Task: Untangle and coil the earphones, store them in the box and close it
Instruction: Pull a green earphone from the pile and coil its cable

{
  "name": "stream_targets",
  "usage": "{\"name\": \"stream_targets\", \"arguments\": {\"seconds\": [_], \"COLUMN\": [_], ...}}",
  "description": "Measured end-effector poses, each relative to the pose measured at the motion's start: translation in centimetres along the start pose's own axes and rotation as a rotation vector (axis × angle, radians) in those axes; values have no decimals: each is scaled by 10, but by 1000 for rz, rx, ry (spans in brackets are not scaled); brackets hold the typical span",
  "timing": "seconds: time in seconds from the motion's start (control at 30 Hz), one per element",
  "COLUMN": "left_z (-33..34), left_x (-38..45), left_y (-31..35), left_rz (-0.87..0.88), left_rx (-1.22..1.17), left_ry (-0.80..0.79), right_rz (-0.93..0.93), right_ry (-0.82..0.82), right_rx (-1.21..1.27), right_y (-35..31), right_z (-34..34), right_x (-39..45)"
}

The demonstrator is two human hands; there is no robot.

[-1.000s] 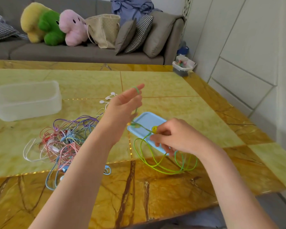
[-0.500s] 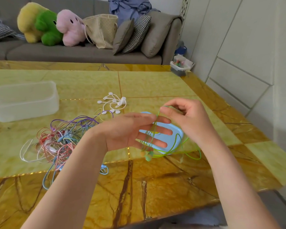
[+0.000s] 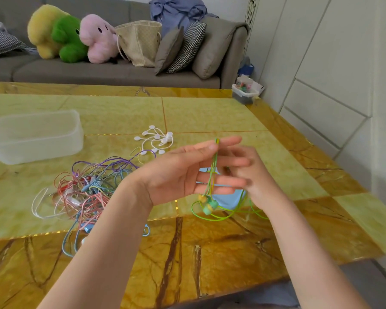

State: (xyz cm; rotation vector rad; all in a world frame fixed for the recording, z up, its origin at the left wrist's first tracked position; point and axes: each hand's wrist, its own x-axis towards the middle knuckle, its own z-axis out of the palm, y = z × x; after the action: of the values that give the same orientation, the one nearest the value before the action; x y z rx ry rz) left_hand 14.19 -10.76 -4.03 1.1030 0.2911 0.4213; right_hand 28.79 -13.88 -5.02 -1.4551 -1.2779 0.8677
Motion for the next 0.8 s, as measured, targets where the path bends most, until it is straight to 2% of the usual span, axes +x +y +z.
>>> {"name": "stream_targets", "arguments": {"seconds": [0.13,0.27,0.37,0.47,0.53,0.6,0.8], "left_z": [-3,-18,-27,-28,-26,-20,-11], "left_x": [3,3,4,6,6,6,0], "left_y": [3,8,5,1,-2,-6,-7], "left_rz": [112,275,322,269,188,79,-168], "left_rx": [-103,-126,-88,20,106,157,183], "left_ry": [76,292,485,610,591,475,203], "right_rz": [49,74,-33,-121,-128,-143,-285], "right_ry": [-128,-306,-338,-342,-317,-258,-84], "right_rx": [-175,-167,-292,-333,-236,-161,-277], "right_y": [1,-2,-6,-10,-12,-13,-6], "right_z": [5,7,2,-3,-8,-16,-23], "right_x": [-1,-9,-10,-12,-13,-11,-3]}}
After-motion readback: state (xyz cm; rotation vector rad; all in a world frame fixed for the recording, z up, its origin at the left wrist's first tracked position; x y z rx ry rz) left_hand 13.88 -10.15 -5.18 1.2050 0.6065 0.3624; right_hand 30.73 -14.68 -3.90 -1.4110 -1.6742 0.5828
